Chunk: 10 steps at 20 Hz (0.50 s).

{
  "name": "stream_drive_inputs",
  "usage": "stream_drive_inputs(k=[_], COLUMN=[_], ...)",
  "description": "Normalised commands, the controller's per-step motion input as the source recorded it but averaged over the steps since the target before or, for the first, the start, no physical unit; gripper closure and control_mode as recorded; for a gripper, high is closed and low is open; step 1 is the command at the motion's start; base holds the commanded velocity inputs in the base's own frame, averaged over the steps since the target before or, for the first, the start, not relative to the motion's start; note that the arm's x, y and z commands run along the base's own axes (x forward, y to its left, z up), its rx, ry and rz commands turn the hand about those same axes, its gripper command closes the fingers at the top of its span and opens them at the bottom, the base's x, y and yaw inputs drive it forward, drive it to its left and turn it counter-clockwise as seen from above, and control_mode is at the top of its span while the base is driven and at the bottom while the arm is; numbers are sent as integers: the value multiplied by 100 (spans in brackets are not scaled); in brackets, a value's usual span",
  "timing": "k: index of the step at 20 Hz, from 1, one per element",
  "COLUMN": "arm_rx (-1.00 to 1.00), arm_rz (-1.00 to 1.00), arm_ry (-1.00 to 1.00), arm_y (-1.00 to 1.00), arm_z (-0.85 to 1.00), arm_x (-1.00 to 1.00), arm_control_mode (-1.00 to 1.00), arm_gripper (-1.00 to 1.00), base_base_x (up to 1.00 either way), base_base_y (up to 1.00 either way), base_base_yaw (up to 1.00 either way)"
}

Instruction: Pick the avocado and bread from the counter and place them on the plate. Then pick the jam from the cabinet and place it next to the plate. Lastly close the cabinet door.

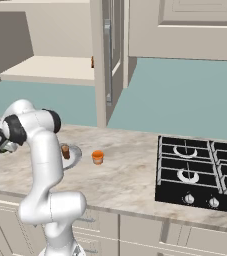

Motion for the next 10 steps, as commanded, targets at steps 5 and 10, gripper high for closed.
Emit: stream_drive_inputs(k=[5, 10], arm_rx=[0, 0], arm_rz=[-8, -6], arm_ry=[7, 1], arm_y=[17, 2], arm_z=[-21, -7], arm_x=[15, 1], arm_control_mode=[-100, -100], arm_gripper=[100, 100], base_base_x=[0, 0], base_base_y=[0, 0], base_base_yaw=[0, 0])
